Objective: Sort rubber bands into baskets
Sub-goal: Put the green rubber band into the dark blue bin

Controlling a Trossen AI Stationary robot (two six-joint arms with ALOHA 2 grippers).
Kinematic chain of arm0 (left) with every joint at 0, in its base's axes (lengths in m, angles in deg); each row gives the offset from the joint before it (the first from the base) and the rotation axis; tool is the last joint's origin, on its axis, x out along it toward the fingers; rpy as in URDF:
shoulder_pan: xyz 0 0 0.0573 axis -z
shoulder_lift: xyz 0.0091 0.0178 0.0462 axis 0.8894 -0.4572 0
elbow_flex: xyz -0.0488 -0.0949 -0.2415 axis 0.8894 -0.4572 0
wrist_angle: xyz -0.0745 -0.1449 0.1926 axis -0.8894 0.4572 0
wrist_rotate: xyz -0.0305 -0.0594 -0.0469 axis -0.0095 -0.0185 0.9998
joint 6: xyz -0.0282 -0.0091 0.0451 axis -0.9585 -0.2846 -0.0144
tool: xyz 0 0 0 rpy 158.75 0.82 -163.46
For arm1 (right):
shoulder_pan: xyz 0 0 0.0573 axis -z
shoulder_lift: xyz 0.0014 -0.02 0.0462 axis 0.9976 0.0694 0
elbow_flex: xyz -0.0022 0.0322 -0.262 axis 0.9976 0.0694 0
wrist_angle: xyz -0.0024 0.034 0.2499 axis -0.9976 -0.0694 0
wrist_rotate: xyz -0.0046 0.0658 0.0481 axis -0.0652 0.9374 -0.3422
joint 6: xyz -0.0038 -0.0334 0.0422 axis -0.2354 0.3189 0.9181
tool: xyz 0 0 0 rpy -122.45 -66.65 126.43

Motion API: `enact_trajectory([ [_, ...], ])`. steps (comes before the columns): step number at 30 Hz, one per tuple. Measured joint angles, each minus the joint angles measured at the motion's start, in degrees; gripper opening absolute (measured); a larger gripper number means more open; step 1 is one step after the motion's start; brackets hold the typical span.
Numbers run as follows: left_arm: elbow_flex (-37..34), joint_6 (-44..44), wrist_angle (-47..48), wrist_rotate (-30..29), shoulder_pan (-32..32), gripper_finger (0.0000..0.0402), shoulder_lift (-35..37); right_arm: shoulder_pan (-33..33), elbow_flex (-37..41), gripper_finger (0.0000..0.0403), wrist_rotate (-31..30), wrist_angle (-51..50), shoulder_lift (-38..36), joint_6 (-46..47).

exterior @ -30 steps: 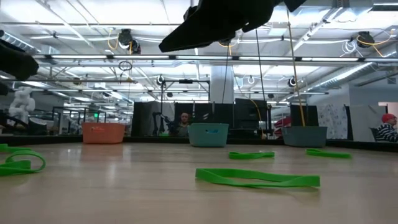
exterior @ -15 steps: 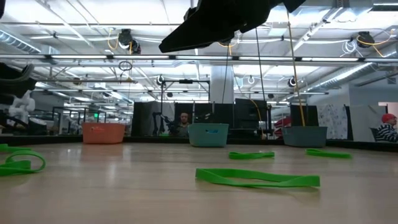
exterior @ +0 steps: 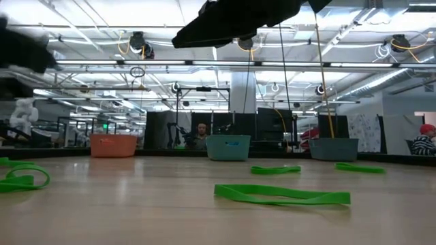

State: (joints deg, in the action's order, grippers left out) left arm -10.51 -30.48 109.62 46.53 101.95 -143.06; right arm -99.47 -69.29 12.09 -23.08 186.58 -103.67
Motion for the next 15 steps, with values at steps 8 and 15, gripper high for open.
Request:
enact_trajectory([
  [8, 0.53, 8.42, -14.89, -15.44, -0.02, 0.0002, 8.79, 1.40, 0.00, 0.0175, 6.49, 6.45, 0.00, 3.05],
  [15, 0.59, 17.46, -28.67, -28.92, -1.18, 0.0001, 10.88, 1.33, 0.00, 0.0175, 6.55, 13.62, 0.74, 5.83],
])
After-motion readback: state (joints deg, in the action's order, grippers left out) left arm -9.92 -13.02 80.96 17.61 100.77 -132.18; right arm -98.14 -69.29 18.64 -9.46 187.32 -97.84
